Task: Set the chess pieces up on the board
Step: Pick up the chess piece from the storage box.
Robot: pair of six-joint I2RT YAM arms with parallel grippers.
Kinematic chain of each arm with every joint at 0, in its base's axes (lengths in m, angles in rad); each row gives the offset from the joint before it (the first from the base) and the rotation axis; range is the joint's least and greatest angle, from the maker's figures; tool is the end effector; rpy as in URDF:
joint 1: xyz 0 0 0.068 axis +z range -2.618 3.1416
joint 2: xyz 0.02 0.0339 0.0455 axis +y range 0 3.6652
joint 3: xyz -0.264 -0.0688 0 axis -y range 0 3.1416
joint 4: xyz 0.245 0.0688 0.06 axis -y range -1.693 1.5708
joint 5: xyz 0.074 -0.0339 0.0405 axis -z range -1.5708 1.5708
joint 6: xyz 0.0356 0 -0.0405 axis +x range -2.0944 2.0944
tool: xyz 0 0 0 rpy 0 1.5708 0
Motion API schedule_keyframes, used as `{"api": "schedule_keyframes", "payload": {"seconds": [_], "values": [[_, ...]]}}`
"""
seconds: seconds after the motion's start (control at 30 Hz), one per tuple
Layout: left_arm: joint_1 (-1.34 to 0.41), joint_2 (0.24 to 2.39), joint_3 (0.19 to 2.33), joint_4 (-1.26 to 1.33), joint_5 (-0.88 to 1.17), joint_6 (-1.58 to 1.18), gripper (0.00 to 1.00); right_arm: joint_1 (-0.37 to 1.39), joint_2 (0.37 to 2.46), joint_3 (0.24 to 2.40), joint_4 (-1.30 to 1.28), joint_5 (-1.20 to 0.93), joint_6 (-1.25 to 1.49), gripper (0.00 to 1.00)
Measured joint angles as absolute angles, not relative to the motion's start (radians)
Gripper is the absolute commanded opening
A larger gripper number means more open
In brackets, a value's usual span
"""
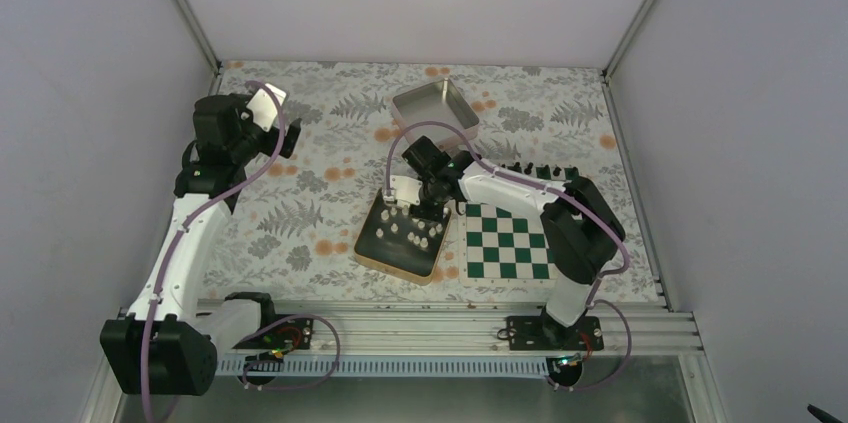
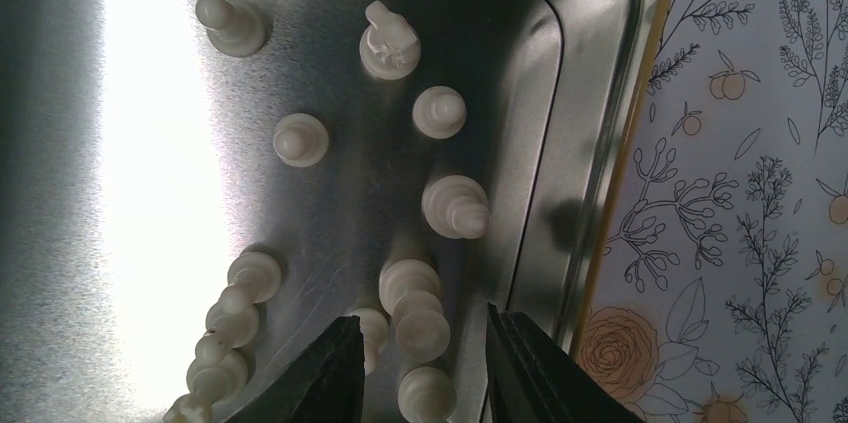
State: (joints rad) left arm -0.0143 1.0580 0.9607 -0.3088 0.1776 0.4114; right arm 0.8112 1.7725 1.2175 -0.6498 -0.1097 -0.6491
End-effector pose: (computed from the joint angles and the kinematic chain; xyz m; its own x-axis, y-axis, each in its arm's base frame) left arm 0.2402 -0.0097 0.3364 -0.2915 0.3978 -0.8699 0.3196 0.8977 0.3034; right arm 0.2395 0.2578 0.1919 -0.0603 -0.9360 -0.3469 -0.9844 0.1134 -0.1349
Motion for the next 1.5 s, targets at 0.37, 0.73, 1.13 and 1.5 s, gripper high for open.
{"api": "schedule_keyframes", "payload": {"seconds": [0.37, 0.73, 1.13, 1.5], "values": [[-0.014, 1.051, 0.959, -0.309, 0.193, 0.412, 1.00, 0.811, 1.808, 1.217, -0.650, -0.106, -0.649, 0.30], [-0.014, 1.046, 0.949, -0.309, 0.196, 0.416, 1.00, 0.811, 1.821, 1.219, -0.648, -0.119, -0.636, 0.11], [-0.014, 1.046, 0.944, -0.309, 0.196, 0.417, 1.00, 0.801, 1.695, 1.221, -0.696, -0.164, -0.625, 0.07], [-0.014, 1.046, 0.943, -0.309, 0.204, 0.424, 1.00, 0.580, 1.306, 1.160, -0.849, -0.267, -0.624, 0.06]]}}
